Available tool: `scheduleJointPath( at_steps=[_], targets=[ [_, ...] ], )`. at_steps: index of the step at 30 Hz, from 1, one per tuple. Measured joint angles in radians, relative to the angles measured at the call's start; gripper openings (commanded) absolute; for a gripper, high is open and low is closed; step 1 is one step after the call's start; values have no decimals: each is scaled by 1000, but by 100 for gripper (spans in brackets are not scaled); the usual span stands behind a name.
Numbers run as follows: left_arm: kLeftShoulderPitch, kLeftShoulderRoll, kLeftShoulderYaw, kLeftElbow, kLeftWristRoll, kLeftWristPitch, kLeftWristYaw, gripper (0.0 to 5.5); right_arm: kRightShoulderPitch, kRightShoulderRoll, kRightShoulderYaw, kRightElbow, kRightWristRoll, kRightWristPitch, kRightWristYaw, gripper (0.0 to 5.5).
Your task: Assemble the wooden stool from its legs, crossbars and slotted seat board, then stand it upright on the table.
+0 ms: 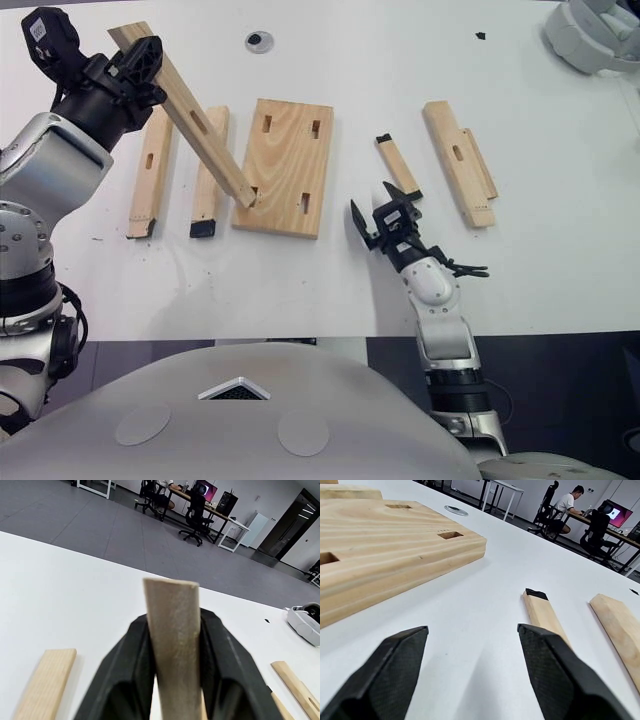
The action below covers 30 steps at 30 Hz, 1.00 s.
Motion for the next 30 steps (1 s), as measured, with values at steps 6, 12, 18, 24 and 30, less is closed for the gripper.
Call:
scheduleJointPath(
  at_steps=[6,12,18,24,30],
  targets=[
    [86,-118,80,-5,52,-77,-136,102,-17,21,26,17,-3,2,-15,333],
    [250,-90,208,-112,2,-90,-274,102,11,21,23,25,-7,-11,-38,333],
    [273,-137,203,-127,84,-111,-304,102,18,27,23,28,-15,-24,-57,333],
    [274,-256,171,-90,162,-156,-309,102,51,37,22,32,-28,-67,-97,333],
    [326,-313,161,-101,212,-171,-313,102,50,27,1,47,-23,-85,-96,333]
  ],
)
